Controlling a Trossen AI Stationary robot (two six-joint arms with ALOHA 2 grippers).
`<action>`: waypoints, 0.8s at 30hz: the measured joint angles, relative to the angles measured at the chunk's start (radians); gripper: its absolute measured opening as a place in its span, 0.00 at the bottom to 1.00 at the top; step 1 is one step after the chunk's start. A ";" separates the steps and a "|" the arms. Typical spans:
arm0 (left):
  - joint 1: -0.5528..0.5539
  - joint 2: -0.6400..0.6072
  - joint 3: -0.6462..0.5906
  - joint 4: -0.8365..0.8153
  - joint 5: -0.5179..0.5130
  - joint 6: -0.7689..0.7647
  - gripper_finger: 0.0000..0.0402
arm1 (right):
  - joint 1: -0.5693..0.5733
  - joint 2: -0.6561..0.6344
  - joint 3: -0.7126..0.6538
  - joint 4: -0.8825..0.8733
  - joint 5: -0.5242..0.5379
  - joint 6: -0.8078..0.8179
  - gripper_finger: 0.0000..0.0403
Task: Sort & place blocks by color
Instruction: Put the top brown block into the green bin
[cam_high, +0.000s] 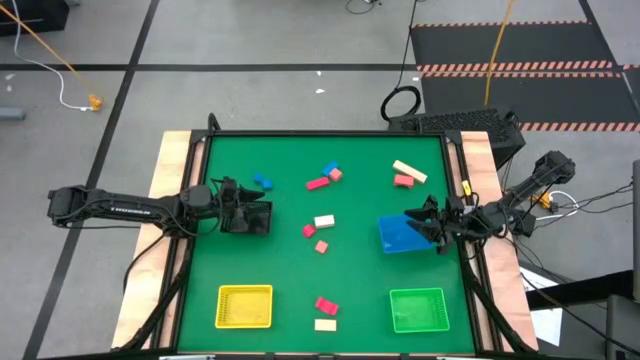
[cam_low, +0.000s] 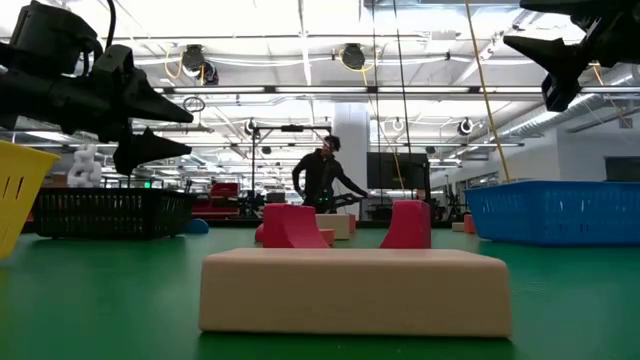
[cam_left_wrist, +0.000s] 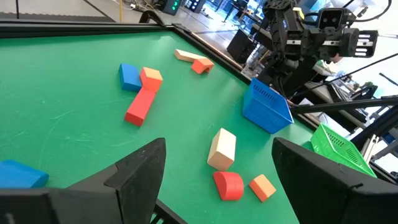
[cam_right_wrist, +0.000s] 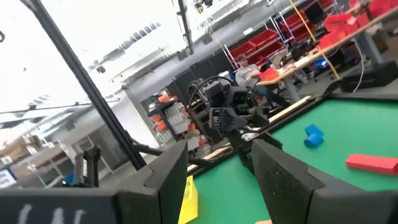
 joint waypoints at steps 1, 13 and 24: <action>0.000 0.000 0.000 0.000 0.000 0.000 0.73 | 0.000 0.000 0.000 -0.001 0.001 0.004 0.42; 0.000 0.000 0.000 0.000 0.000 0.000 0.73 | 0.000 0.000 0.000 0.001 0.027 0.103 0.42; 0.000 0.000 0.000 0.000 0.000 0.000 0.73 | 0.000 0.000 0.000 -0.015 0.027 0.103 0.42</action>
